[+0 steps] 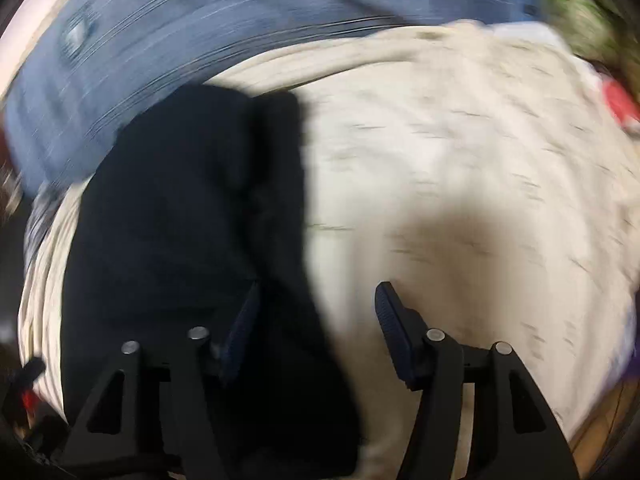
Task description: Fold large clothes
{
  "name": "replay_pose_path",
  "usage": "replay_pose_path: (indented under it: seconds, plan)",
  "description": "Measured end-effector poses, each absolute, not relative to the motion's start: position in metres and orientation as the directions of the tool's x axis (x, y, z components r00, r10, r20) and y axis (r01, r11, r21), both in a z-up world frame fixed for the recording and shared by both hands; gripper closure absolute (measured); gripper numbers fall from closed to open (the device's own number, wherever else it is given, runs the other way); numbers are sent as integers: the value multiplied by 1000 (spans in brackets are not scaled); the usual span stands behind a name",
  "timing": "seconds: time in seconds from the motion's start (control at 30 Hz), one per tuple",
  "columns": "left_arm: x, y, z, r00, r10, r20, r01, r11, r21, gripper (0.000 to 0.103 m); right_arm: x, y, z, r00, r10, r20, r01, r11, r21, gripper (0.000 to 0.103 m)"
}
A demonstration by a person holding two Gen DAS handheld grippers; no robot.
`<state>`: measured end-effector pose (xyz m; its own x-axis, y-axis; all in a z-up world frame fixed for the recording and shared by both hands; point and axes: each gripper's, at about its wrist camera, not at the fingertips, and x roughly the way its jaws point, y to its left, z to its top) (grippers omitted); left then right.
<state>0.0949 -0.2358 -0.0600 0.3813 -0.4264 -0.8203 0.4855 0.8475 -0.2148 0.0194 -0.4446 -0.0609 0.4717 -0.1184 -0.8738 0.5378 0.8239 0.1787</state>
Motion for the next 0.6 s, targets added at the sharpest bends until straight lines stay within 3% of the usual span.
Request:
replay_pose_path:
  seconds: [0.23, 0.4, 0.47, 0.5, 0.57, 0.6]
  plan:
    - [97, -228, -56, 406, -426, -808, 451, 863, -228, 2, -15, -379, -11, 626, -23, -779, 382, 881, 281, 51]
    - [99, -219, -80, 336, -409, -848, 415, 873, -257, 3, -11, -361, -74, 468, -19, -884, 404, 894, 194, 54]
    - [102, -208, -86, 309, -426, -850, 385, 874, -298, 3, -21, -367, -82, 498, 1, -867, 432, 867, 249, 54]
    - [103, -196, -89, 289, -465, -837, 359, 863, -355, 3, -28, -369, -76, 523, 15, -852, 443, 850, 286, 52]
    - [109, -184, -93, 249, -520, -817, 319, 841, -437, 2, -40, -381, -65, 576, 71, -815, 469, 788, 400, 35]
    - [114, -178, -96, 210, -558, -803, 295, 819, -492, 2, -49, -389, -63, 611, 114, -783, 479, 735, 480, 20]
